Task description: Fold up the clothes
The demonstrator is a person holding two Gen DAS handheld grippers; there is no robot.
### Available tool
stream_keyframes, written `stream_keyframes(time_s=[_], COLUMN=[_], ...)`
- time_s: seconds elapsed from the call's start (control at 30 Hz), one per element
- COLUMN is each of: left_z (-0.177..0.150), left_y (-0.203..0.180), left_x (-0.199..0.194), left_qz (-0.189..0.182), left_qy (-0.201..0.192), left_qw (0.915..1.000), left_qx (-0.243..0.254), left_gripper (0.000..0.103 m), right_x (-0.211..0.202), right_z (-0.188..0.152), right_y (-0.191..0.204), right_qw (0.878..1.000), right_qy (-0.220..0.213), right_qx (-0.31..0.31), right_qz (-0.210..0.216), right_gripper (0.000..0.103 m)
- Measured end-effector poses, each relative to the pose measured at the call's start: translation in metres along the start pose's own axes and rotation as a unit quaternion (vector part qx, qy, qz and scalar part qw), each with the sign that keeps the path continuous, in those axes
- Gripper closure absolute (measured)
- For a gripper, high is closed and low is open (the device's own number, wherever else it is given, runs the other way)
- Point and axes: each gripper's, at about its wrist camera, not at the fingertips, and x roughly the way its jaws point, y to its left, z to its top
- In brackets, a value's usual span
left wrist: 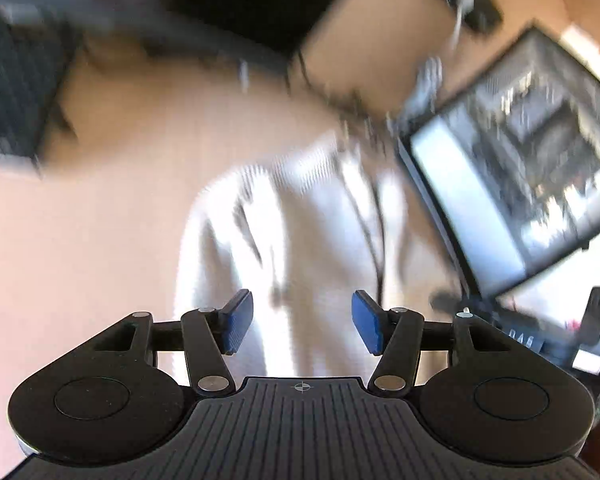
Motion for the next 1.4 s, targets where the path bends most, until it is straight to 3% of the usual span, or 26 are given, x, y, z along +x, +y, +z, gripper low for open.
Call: stream_keyframes(time_s=[0.1, 0.2, 0.3, 0.37, 0.43, 0.5, 0.57, 0.63, 0.73, 0.8, 0.87, 0.93, 1.03, 1.13, 1.2, 1.23, 1.3, 1.4], left_z=[-0.017, -0.024, -0.024, -0.027, -0.026, -0.024, -0.018, -0.004, 0.026, 0.046, 0.065, 0.078, 0.089, 0.088, 0.083, 0.080, 0.074, 0.067], left_y=[-0.014, -0.034, -0.042, -0.046, -0.050, -0.052, -0.050, -0.044, -0.032, -0.016, 0.002, 0.023, 0.059, 0.097, 0.116, 0.124, 0.136, 0.134], left_x=[0.022, 0.029, 0.021, 0.018, 0.014, 0.005, -0.008, -0.027, -0.062, -0.085, -0.106, -0.114, -0.108, -0.096, -0.094, -0.094, -0.099, -0.110], left_qz=[0.015, 0.060, 0.075, 0.078, 0.078, 0.074, 0.064, 0.058, 0.069, 0.089, 0.110, 0.133, 0.156, 0.174, 0.195, 0.207, 0.213, 0.219], left_qy=[0.035, 0.027, 0.004, -0.010, -0.025, -0.043, -0.069, -0.104, -0.174, -0.212, -0.242, -0.247, -0.224, -0.204, -0.202, -0.201, -0.202, -0.212], left_qw=[0.9991, 0.9960, 0.9936, 0.9924, 0.9912, 0.9903, 0.9903, 0.9890, 0.9800, 0.9715, 0.9630, 0.9595, 0.9619, 0.9616, 0.9563, 0.9528, 0.9483, 0.9449], left_qx=[0.020, 0.061, 0.085, 0.095, 0.104, 0.109, 0.102, 0.088, 0.066, 0.056, 0.044, 0.027, -0.007, -0.059, -0.083, -0.093, -0.120, -0.119], left_gripper=[0.049, 0.073, 0.088, 0.089, 0.090, 0.091, 0.092, 0.092, 0.092, 0.093, 0.093, 0.093, 0.092, 0.082, 0.076, 0.074, 0.059, 0.043], right_x=[0.008, 0.018, 0.022, 0.020, 0.018, 0.015, 0.009, -0.007, -0.043, -0.063, -0.071, -0.068, -0.045, -0.008, 0.017, 0.025, 0.039, 0.034], right_z=[-0.020, -0.032, -0.039, -0.040, -0.039, -0.036, -0.029, -0.013, 0.026, 0.052, 0.072, 0.083, 0.091, 0.084, 0.078, 0.078, 0.079, 0.086], right_y=[0.013, 0.014, 0.012, 0.011, 0.010, 0.010, 0.011, 0.013, 0.010, 0.004, -0.002, -0.011, -0.020, -0.018, -0.017, -0.020, -0.026, -0.027], right_qw=[0.999, 0.999, 0.999, 0.999, 1.000, 1.000, 1.000, 0.999, 0.996, 0.992, 0.986, 0.980, 0.975, 0.962, 0.951, 0.952, 0.956, 0.960], right_qy=[0.016, 0.036, 0.040, 0.036, 0.030, 0.022, 0.010, -0.019, -0.083, -0.119, -0.144, -0.147, -0.123, -0.093, -0.065, -0.050, -0.019, -0.019], right_qx=[-0.029, -0.021, -0.009, -0.005, -0.004, -0.009, -0.011, -0.016, -0.028, -0.043, -0.080, -0.108, -0.136, -0.186, -0.220, -0.217, -0.204, -0.187], right_qz=[-0.007, -0.008, -0.004, -0.002, -0.003, 0.000, 0.011, 0.028, 0.036, 0.018, -0.031, -0.077, -0.126, -0.180, -0.209, -0.212, -0.211, -0.206], right_gripper=[0.044, 0.044, 0.044, 0.044, 0.051, 0.082, 0.094, 0.094, 0.095, 0.095, 0.096, 0.096, 0.096, 0.096, 0.096, 0.096, 0.096, 0.095])
